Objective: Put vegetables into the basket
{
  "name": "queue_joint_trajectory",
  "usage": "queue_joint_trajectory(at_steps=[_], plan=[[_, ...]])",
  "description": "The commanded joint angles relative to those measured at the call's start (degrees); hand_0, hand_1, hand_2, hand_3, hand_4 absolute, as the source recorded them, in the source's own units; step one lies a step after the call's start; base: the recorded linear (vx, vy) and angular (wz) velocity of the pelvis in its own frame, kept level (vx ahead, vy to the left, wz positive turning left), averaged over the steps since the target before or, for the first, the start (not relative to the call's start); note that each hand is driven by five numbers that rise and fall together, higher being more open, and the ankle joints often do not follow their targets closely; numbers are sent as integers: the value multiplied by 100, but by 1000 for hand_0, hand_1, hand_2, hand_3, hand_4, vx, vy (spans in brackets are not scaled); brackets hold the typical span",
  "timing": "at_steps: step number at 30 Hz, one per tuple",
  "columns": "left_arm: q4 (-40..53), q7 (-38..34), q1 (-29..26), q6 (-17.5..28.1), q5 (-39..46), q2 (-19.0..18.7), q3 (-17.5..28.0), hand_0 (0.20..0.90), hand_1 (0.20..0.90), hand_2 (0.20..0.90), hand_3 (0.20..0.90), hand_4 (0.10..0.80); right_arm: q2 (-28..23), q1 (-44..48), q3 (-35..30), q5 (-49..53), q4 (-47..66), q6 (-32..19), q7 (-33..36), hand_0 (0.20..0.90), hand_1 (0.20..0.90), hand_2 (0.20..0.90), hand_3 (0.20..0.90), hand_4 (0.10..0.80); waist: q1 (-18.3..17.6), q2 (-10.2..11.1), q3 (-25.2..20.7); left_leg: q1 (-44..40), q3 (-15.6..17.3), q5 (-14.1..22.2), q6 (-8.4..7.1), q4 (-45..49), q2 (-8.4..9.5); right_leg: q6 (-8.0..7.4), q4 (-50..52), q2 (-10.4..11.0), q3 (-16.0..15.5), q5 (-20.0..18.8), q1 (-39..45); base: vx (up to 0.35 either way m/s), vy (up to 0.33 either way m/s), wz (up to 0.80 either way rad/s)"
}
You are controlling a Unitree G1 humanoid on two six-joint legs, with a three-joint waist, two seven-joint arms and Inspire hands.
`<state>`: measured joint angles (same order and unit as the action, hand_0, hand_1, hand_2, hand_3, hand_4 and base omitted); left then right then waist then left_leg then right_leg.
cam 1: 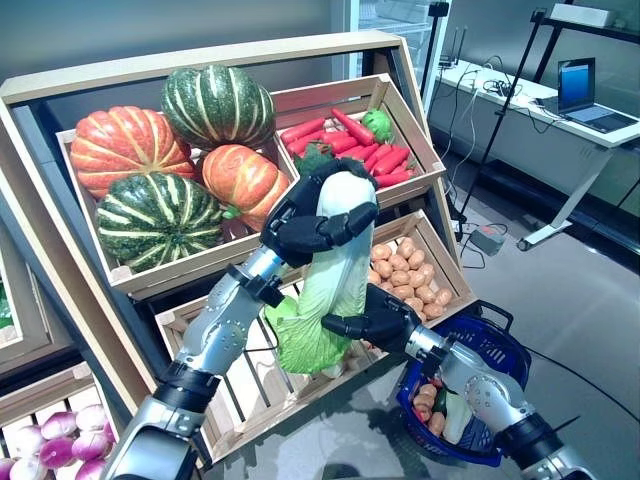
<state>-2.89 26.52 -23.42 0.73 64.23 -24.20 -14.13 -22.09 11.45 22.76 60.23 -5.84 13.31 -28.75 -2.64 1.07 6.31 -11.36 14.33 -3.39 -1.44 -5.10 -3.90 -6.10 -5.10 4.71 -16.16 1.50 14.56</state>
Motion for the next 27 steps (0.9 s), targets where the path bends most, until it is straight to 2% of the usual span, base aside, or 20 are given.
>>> queue_joint_trajectory(at_steps=[1, 7, 12, 18, 20, 21, 22, 23, 27], plan=[[-103, 713, -924, -99, 1293, 1232, -331, 300, 300, 300, 300, 400, 959, 1543, -326, 980, 297, -645, -1262, 900, 900, 900, 900, 800, -4, 8, -382, -339, 5, 1024, 46, 10, 252, 285, 10, -179, 6, 309, 22, 0, 0, 0], [-732, 1074, -824, -163, 1595, 1423, -86, 300, 300, 300, 300, 400, 1049, 1561, -511, 1614, 344, -244, -1870, 900, 900, 900, 900, 800, -2, 25, -458, -349, -4, 1064, 50, 10, 253, 284, 10, -178, 12, 340, 31, 0, 0, 0], [-1207, 1288, -801, -349, 1590, 1515, 84, 300, 300, 300, 300, 400, 1149, 1525, -633, 1914, 192, -142, -2036, 900, 900, 900, 900, 800, 6, 31, -493, -331, -26, 1060, 47, 10, 255, 280, 10, -175, 20, 340, 18, 0, 0, 0], [-1502, 1601, -730, -627, 1400, 1628, 83, 300, 300, 300, 300, 400, 1323, 1492, -679, 2326, 75, -5, -1983, 900, 900, 900, 900, 800, 12, 27, -497, -320, -49, 1053, 53, 10, 254, 281, 10, -176, 38, 331, 8, 0, 0, 0], [-1591, 1683, -709, -682, 1307, 1636, 90, 300, 300, 300, 300, 400, 1417, 1492, -696, 2530, 101, 249, -2057, 900, 900, 900, 900, 800, 8, 20, -495, -317, -48, 1049, 56, 10, 255, 284, 10, -176, 55, 326, 3, 0, 0, 0], [-1626, 1717, -694, -695, 1262, 1649, 86, 300, 300, 300, 300, 400, 1452, 1481, -695, 2558, 115, 345, -2068, 768, 768, 768, 768, 712, 13, 17, -493, -314, -51, 1050, 60, 10, 255, 283, 10, -175, 57, 327, 2, 0, 0, 0], [-1659, 1736, -684, -701, 1227, 1661, 86, 300, 300, 300, 300, 400, 1471, 1477, -682, 2561, 117, 365, -2009, 399, 399, 399, 399, 466, 19, 15, -491, -312, -54, 1050, 61, 10, 256, 281, 10, -174, 58, 326, 0, 0, 0, 0], [-1707, 1759, -679, -709, 1205, 1678, 84, 300, 300, 300, 300, 400, 1495, 1472, -660, 2567, 114, 408, -1918, 300, 300, 300, 300, 400, 21, 16, -491, -310, -53, 1049, 61, 10, 256, 278, 10, -172, 58, 323, -2, 0, 0, 0], [-1764, 1843, -686, -744, 1130, 1644, 129, 300, 300, 300, 300, 400, 1476, 1415, -647, 2484, -9, 617, -1791, 300, 300, 300, 300, 400, 14, 27, -493, -303, -39, 1042, 60, 10, 249, 271, 10, -169, 59, 311, -17, 0, 0, 0]])
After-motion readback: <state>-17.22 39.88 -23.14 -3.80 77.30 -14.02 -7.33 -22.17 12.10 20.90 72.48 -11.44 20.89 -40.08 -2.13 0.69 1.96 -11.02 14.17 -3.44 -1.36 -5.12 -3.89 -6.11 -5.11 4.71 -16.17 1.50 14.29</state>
